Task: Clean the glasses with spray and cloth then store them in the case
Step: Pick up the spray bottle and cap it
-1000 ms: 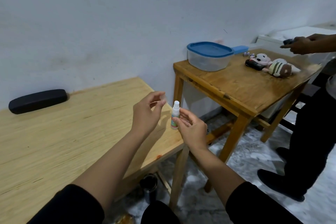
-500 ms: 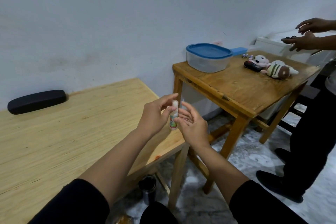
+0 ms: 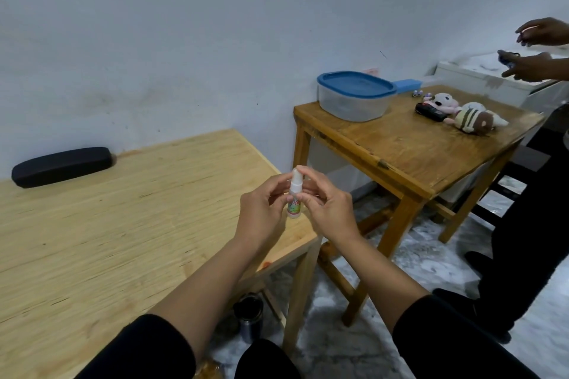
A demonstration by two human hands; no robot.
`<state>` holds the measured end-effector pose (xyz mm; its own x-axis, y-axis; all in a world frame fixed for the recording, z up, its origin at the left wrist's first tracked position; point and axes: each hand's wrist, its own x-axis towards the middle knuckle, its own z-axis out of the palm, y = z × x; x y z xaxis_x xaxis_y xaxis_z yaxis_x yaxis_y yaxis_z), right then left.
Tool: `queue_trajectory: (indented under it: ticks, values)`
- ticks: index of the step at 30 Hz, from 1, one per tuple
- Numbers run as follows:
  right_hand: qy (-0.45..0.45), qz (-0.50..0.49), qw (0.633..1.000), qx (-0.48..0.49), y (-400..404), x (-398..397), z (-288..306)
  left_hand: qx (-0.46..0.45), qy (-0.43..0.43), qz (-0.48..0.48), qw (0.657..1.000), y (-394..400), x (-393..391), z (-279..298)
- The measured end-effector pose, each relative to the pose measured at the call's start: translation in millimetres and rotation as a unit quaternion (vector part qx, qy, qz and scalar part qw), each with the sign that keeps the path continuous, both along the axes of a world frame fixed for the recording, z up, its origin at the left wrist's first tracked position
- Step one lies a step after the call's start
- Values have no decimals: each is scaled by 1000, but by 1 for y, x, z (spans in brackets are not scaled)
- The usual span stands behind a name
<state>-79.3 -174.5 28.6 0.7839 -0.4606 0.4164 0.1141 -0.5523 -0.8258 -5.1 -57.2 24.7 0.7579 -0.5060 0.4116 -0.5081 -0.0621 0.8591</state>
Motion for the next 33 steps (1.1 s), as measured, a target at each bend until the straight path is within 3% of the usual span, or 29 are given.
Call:
queue_trajectory:
  ticks: [6, 13, 19, 26, 33]
  values:
    - [-13, -6, 997, 69, 5, 5, -5, 3, 2, 7, 1000, -2, 0, -5]
    - [-24, -24, 997, 64, 10, 7, -8, 7, -9, 0, 1000, -1, 4, -6]
    - [-5, -22, 999, 37, 20, 16, -4, 101, -23, 30, 994, 17, 12, -6]
    - [-25, 12, 999, 25, 66, 67, 15, 261, -32, 170, 950, 91, 67, 0]
    - [-12, 46, 999, 18, 117, 132, 28, 401, -2, 263, 878, 181, 122, 1]
